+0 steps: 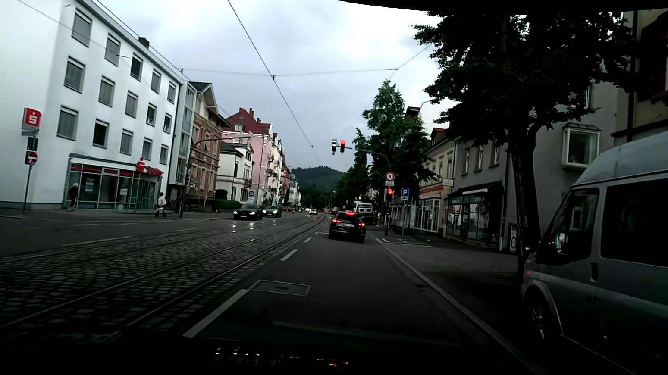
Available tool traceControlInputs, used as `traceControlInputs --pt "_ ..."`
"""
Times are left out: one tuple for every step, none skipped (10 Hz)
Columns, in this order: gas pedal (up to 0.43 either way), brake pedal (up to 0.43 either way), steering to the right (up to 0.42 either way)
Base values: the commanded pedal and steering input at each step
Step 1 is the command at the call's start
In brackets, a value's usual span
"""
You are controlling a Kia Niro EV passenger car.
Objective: Follow the waypoints while adhering to traffic rules and regulations
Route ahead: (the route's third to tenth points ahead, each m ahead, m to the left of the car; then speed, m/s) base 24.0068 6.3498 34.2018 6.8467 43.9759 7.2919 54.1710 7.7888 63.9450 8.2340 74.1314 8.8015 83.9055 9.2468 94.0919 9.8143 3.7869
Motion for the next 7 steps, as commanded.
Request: traceControlInputs --pt "0.000 0.079 -0.003" --pt "0.000 0.079 -0.002" --pt "0.000 0.079 -0.002" --pt "0.000 0.073 -0.003" --pt "0.000 0.073 -0.002" --pt "0.000 0.073 -0.002" --pt "0.000 0.073 -0.003"
